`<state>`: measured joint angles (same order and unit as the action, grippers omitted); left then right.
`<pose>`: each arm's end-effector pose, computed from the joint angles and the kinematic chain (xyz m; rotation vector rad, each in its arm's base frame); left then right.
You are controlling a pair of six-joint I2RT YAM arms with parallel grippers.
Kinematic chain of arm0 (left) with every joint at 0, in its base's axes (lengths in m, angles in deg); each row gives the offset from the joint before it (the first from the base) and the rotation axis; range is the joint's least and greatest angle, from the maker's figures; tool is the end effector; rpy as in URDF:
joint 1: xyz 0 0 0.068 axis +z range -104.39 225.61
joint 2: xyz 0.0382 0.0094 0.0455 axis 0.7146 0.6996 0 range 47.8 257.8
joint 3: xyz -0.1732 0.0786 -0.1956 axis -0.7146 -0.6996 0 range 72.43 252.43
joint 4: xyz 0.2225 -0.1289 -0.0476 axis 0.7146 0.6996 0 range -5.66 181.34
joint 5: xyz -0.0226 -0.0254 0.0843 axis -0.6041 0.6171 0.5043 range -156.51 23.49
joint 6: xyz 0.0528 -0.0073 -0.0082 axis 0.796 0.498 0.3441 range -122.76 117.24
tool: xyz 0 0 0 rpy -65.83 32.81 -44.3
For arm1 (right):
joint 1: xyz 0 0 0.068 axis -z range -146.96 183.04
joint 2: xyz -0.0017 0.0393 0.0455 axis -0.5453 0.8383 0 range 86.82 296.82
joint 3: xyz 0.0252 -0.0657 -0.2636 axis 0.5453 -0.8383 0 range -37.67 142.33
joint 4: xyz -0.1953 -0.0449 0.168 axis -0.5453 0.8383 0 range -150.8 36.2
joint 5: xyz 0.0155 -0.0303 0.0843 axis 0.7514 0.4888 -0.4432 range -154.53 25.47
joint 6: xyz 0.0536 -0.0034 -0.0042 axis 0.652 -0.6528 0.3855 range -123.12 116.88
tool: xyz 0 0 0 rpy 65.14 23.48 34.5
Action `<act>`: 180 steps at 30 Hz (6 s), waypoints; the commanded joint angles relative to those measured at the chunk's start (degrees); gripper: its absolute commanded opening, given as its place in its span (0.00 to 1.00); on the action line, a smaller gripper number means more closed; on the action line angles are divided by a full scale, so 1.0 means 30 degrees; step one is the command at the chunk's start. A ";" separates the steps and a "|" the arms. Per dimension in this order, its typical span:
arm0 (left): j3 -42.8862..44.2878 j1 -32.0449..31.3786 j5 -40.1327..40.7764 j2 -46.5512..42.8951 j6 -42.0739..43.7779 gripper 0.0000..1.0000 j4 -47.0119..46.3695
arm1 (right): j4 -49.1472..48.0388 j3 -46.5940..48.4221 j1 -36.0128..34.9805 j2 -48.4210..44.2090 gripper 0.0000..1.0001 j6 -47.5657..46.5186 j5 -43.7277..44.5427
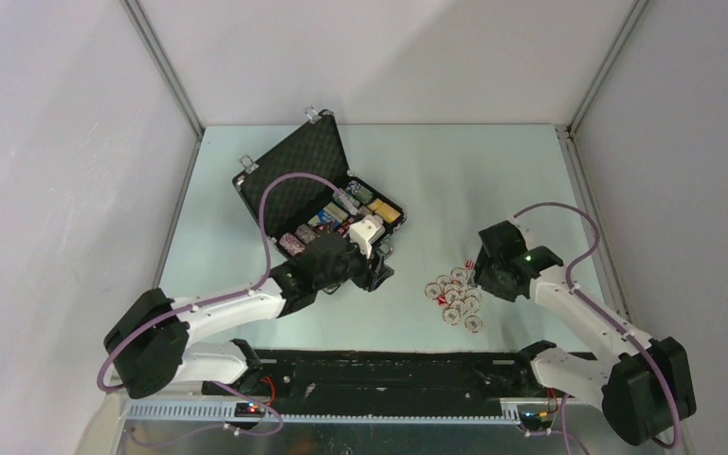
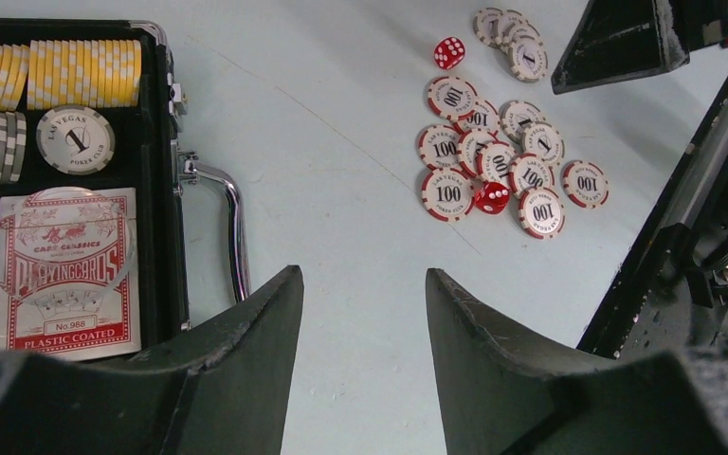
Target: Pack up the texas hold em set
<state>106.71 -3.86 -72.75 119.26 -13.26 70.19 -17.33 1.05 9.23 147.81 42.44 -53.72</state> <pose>0.1713 -0.2063 0.2207 0.7552 1.9125 -0.7764 0.1731 0.0692 0.2078 0.5603 2.6270 0.1196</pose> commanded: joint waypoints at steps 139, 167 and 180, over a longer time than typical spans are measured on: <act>0.0360 -0.0180 0.0589 -0.0277 0.0746 0.57 -0.0202 | -0.1854 -0.0053 -0.1227 0.7562 0.47 -0.1658 0.0610; 0.0429 -0.0521 0.0130 0.0007 0.0497 0.58 -0.0582 | -0.0785 -0.0045 0.0910 0.1895 0.27 -0.1609 -0.1451; 0.0834 -0.2386 -0.0913 0.0883 -0.5460 0.70 -0.5652 | -0.2377 0.1389 0.0184 -0.2444 0.17 0.3965 -0.6421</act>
<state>106.74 -9.44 -74.63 121.17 -22.46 61.43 -20.26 2.45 11.61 144.89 44.61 -67.49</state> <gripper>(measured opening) 0.685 0.441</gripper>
